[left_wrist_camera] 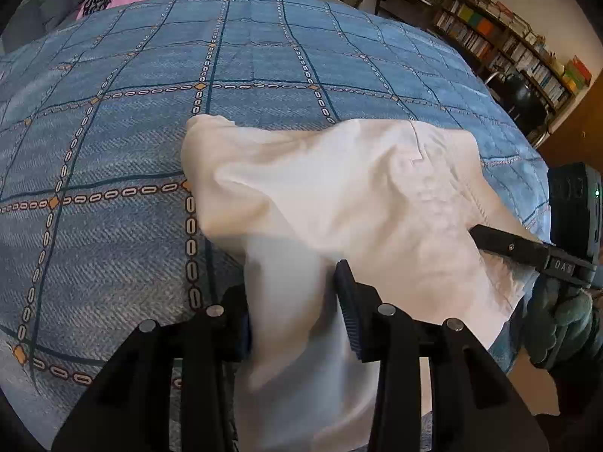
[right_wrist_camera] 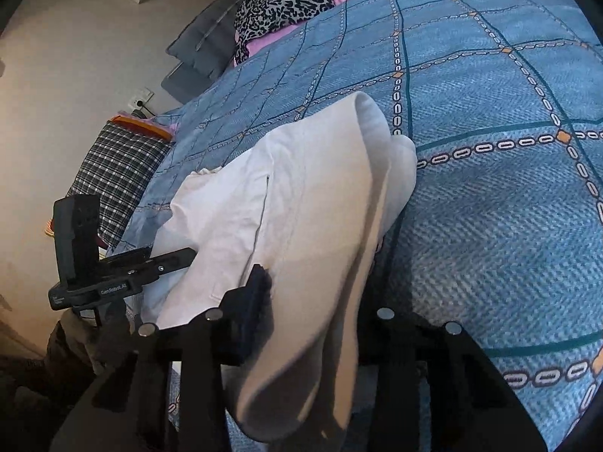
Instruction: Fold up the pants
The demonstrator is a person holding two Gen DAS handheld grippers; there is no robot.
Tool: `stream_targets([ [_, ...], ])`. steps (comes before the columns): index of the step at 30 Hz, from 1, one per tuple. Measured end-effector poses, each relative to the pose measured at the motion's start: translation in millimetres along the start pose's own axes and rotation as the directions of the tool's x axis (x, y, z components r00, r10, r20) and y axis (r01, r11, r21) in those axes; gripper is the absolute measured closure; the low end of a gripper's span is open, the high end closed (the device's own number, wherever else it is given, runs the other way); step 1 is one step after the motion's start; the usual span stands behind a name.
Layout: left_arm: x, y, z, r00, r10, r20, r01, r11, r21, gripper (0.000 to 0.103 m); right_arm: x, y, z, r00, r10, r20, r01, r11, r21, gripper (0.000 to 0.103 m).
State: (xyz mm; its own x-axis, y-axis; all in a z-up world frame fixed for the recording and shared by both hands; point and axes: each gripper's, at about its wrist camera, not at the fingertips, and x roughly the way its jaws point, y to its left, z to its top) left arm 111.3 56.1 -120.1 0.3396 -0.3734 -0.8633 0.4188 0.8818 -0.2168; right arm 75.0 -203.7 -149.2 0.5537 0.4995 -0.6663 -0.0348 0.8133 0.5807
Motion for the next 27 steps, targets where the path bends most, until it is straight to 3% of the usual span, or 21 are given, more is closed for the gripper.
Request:
stream_targets([
  [4,-7.8,-5.7,1.0,0.999,0.03,0.032,-0.03,0.999,0.019,0.076,-3.8,12.6,-0.4,0.999,-0.032,0.023,0.033,0.999,-0.038,0.07],
  [8,-19.7,-12.2,4.9,0.997,0.045,0.068,-0.048,0.998,0.048,0.08,-17.1,22.4,8.8,0.998,-0.004,0.068,0.006,0.999,-0.043,0.078],
  [15,-38.8,-18.5,29.8,0.991,0.03,0.132,-0.038,0.997,0.064,0.087,-37.0,36.5,37.5,0.991,0.002,0.136,0.009,0.997,-0.076,0.079],
  [20,-39.9,-23.5,69.2,0.984,0.023,0.179,-0.037,0.996,0.079,0.088,-45.7,35.7,72.9,0.982,-0.002,0.189,0.019,0.996,-0.092,0.08],
  [27,-17.1,-22.6,165.5,0.971,-0.004,0.239,-0.014,0.997,0.074,0.088,-42.6,18.4,158.4,0.962,-0.042,0.268,0.072,0.992,-0.104,0.08],
])
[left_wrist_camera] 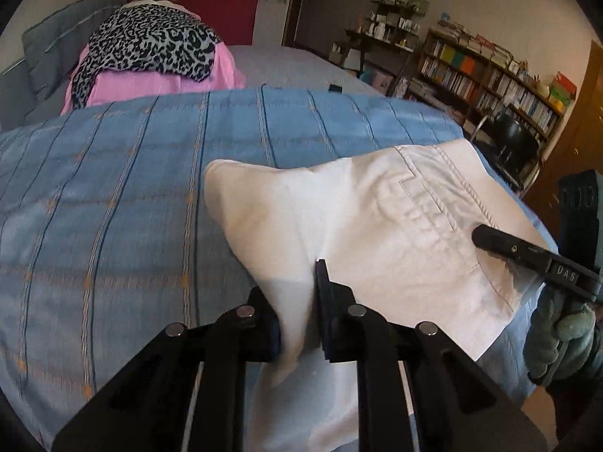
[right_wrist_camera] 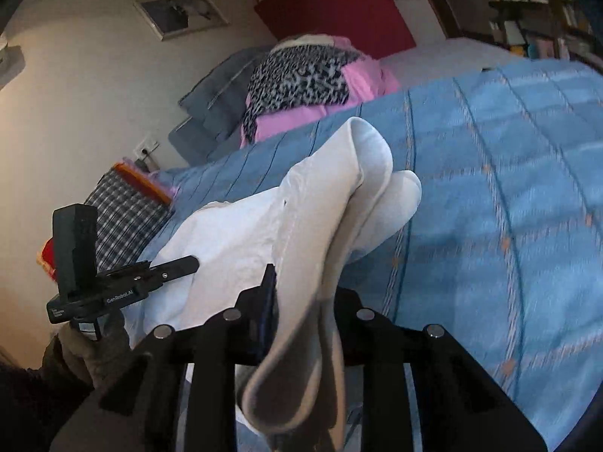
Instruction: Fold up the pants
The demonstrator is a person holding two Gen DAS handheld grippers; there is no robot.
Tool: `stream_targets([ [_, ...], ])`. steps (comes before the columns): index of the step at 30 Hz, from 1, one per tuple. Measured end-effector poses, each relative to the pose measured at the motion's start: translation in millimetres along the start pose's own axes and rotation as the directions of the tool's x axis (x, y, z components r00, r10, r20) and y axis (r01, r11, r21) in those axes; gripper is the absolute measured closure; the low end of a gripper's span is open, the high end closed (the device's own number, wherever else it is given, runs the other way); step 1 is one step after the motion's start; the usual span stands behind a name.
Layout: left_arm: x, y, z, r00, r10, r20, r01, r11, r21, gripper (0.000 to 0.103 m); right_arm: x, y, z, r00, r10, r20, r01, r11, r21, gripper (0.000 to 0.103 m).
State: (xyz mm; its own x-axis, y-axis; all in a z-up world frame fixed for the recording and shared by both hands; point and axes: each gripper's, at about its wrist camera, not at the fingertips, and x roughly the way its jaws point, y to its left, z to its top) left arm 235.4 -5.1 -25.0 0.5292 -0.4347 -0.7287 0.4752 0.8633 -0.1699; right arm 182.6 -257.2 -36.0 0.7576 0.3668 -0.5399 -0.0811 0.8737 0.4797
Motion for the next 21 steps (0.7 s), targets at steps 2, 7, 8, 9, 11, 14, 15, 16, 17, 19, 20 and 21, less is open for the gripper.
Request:
stream_targets([
  [2,24.7,5.4,30.5,1.0,-0.001,0.008,0.001,1.0,-0.01,0.088,15.5,-13.4,19.5,1.0,-0.013,0.006,0.013,1.0,0.01,0.08],
  [7,84.4,15.0,87.1,1.0,-0.002,0.014,0.002,1.0,-0.014,0.088,61.9,-53.2,66.7,0.998,-0.058,0.006,0.058,0.998,0.017,0.08],
  [8,100.7,16.7,97.2,1.0,-0.003,0.009,0.003,1.0,-0.011,0.088,69.1,-62.0,73.0,0.998,-0.064,0.004,0.064,0.998,0.022,0.08],
  [9,113.3,17.4,104.2,1.0,-0.003,0.002,0.003,1.0,-0.009,0.088,78.8,-73.3,79.1,0.997,-0.073,-0.003,0.073,0.997,0.03,0.08],
  [11,143.4,19.5,112.8,1.0,-0.005,-0.025,0.005,1.0,-0.008,0.088,93.2,-91.9,83.2,0.996,-0.09,-0.022,0.091,0.995,0.041,0.08],
  [14,186.9,24.7,117.2,0.996,-0.007,-0.086,0.005,1.0,-0.019,0.088,120.9,-118.1,84.1,0.988,-0.128,-0.085,0.133,0.99,0.051,0.08],
  [15,196.0,25.3,115.8,0.995,-0.006,-0.101,0.004,1.0,-0.022,0.088,125.8,-123.2,82.2,0.986,-0.134,-0.101,0.14,0.989,0.053,0.08],
  [16,203.7,27.2,114.1,0.994,-0.005,-0.111,0.002,1.0,-0.025,0.086,129.6,-127.4,80.1,0.984,-0.137,-0.113,0.144,0.988,0.055,0.08],
  [17,209.6,29.0,112.6,0.993,-0.009,-0.115,0.006,1.0,-0.025,0.083,131.4,-130.7,77.9,0.983,-0.137,-0.121,0.144,0.988,0.058,0.079],
  [19,215.5,33.5,109.9,0.993,-0.012,-0.119,0.009,1.0,-0.025,0.061,133.0,-139.3,73.4,0.981,-0.132,-0.143,0.144,0.986,0.078,0.075],
  [20,219.8,37.7,108.6,0.992,0.004,-0.128,-0.008,0.999,-0.031,0.052,133.5,-145.9,71.7,0.977,-0.143,-0.157,0.159,0.983,0.094,0.067],
  [21,223.4,42.7,106.6,0.99,0.026,-0.135,-0.032,0.999,-0.039,0.033,132.1,-148.5,69.6,0.974,-0.158,-0.16,0.175,0.98,0.098,0.063],
])
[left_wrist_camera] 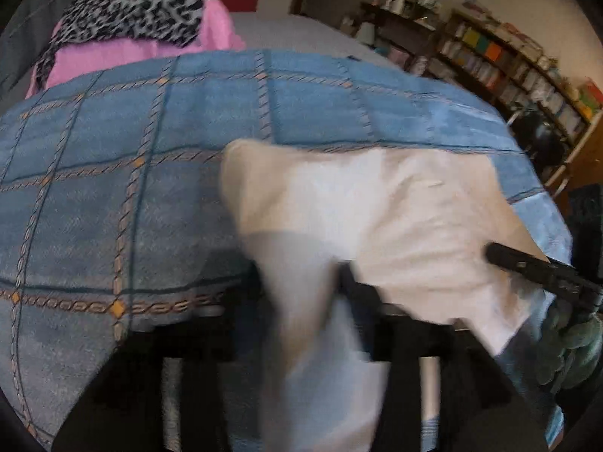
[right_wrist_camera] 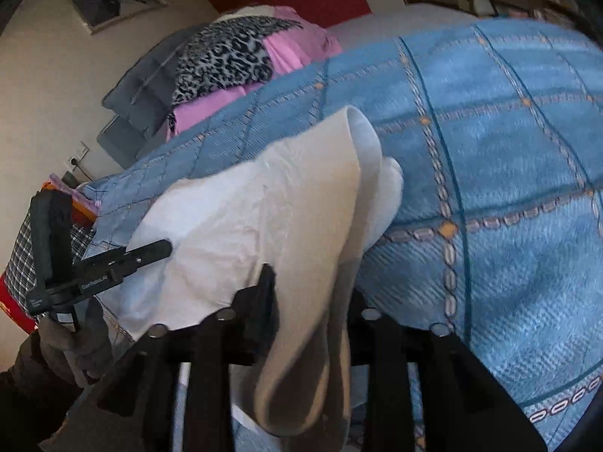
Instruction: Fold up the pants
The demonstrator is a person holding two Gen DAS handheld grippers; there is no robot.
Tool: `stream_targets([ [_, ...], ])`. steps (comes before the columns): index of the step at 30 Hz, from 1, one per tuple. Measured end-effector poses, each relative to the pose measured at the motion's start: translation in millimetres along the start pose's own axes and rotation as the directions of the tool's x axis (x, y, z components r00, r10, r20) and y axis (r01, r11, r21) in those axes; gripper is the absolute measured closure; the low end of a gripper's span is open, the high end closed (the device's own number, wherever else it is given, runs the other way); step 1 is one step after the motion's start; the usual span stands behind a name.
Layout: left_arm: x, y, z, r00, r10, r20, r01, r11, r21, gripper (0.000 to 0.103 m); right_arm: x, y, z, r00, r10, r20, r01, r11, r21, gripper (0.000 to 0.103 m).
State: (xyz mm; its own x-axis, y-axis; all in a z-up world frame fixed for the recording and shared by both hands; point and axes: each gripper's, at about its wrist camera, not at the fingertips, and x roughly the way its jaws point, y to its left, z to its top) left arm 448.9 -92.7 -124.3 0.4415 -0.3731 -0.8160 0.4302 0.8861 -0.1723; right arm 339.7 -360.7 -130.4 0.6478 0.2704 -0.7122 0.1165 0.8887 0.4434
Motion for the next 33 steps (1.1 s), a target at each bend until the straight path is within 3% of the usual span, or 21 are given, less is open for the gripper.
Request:
stream_targets([
  [1,1.3,3.8,-3.8,1.0,0.014,-0.002,-0.014,1.0,-0.01,0.02,-0.9,-4.1,-0.9,1.0,-0.021,0.002,0.021,1.0,0.005,0.051],
  [2,4.2,10.1,-4.8,1.0,0.025,-0.006,-0.025,0.999,-0.026,0.018,-3.5,-6.0,-3.3,0.999,-0.039,0.007,0.039,0.999,0.012,0.043],
  [4,4.9,17.3,-8.6,1.0,0.019,-0.013,-0.02,0.999,-0.041,0.012,-10.7,-6.4,-6.6,0.997,-0.08,0.01,0.08,0.997,0.008,0.037],
  [6,0.9,13.0,-8.3,0.997,0.079,-0.001,-0.079,0.997,-0.014,0.008,-15.9,3.0,-10.6,0.986,-0.164,0.018,0.165,0.985,-0.04,0.029],
  [8,-7.7,6.2,-11.6,0.988,0.152,0.023,-0.153,0.988,0.026,0.008,-21.1,15.8,-13.6,0.967,-0.251,0.034,0.254,0.963,-0.093,0.022],
  [11,-20.7,-8.2,-14.3,0.966,0.253,0.059,-0.256,0.965,0.058,0.007,-30.0,26.9,-18.4,0.921,-0.385,0.063,0.39,0.913,-0.115,0.008],
  [13,-28.9,-14.3,-16.6,0.953,0.294,0.078,-0.299,0.952,0.066,0.007,-39.2,28.5,-20.8,0.899,-0.429,0.084,0.436,0.896,-0.082,0.007],
  [15,-39.6,-19.7,-19.7,0.945,0.314,0.094,-0.321,0.944,0.072,0.007,-50.4,32.5,-24.9,0.892,-0.44,0.106,0.447,0.893,-0.056,0.007],
  [17,-50.5,-30.7,-24.3,0.945,0.308,0.107,-0.317,0.945,0.078,0.007,-57.9,37.6,-28.0,0.896,-0.427,0.118,0.436,0.898,-0.062,0.007],
  [19,-58.7,-38.3,-27.9,0.947,0.299,0.117,-0.309,0.947,0.083,0.007,-63.9,48.3,-35.8,0.886,-0.447,0.122,0.458,0.884,-0.093,0.007],
  [25,-90.3,-73.6,-40.7,0.956,0.247,0.156,-0.268,0.955,0.131,0.003,-82.5,84.7,-51.9,0.903,-0.405,0.141,0.424,0.893,-0.149,0.007],
  [29,-105.4,-96.1,-47.0,0.943,0.275,0.188,-0.307,0.937,0.169,0.003,-92.8,106.0,-56.7,0.914,-0.372,0.16,0.396,0.904,-0.162,0.006],
  [33,-111.9,-100.8,-46.7,0.94,0.288,0.184,-0.316,0.937,0.15,0.003,-95.9,115.7,-58.6,0.919,-0.358,0.167,0.384,0.908,-0.166,0.006],
])
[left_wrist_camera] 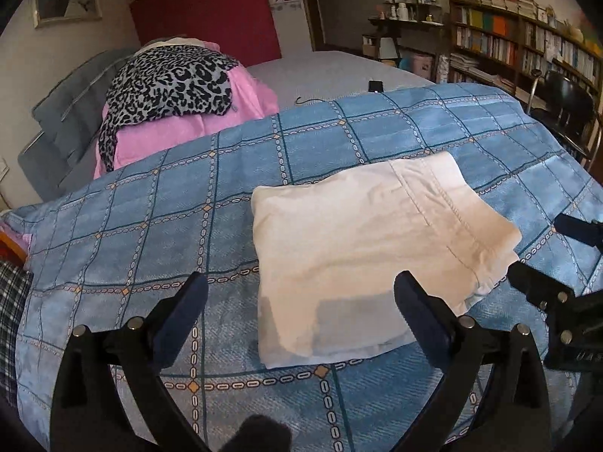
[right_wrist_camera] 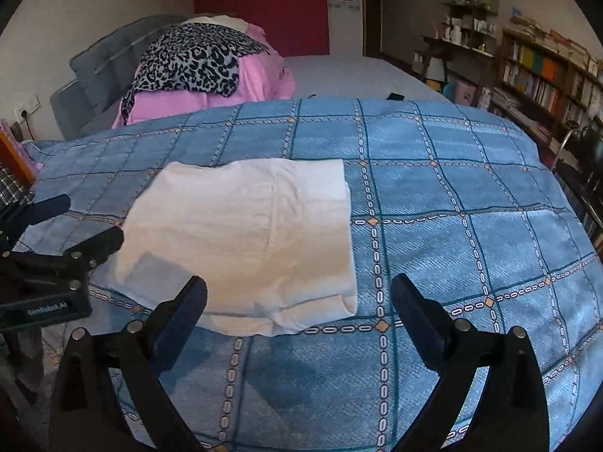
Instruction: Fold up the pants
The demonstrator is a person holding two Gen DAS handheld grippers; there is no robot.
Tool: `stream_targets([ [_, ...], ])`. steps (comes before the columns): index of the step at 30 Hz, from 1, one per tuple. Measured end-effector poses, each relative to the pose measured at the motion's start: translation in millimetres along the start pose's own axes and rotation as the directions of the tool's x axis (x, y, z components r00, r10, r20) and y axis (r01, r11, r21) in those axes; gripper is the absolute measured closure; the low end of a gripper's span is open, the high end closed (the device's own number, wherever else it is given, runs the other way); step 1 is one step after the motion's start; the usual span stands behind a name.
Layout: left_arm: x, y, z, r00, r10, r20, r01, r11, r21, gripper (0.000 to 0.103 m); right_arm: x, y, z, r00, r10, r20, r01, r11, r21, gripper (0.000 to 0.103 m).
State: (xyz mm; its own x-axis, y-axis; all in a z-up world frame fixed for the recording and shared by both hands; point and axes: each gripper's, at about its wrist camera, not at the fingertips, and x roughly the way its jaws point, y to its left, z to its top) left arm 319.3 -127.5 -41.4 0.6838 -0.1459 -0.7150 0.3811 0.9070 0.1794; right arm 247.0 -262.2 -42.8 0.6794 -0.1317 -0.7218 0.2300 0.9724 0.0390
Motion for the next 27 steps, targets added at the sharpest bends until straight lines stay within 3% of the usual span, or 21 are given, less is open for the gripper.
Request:
stream_targets([
  [16,6.6,-6.4,2.2,1.0,0.008,-0.021,-0.007,0.999,0.032,0.003,10.1,15.6,4.8,1.0,0.008,0.004,-0.008,1.0,-0.02,0.006],
  [27,8.8,-6.0,3.1,1.0,0.006,0.009,-0.007,0.999,0.048,0.003,18.3,13.8,2.0,1.0,-0.005,-0.007,0.005,1.0,-0.001,0.006],
])
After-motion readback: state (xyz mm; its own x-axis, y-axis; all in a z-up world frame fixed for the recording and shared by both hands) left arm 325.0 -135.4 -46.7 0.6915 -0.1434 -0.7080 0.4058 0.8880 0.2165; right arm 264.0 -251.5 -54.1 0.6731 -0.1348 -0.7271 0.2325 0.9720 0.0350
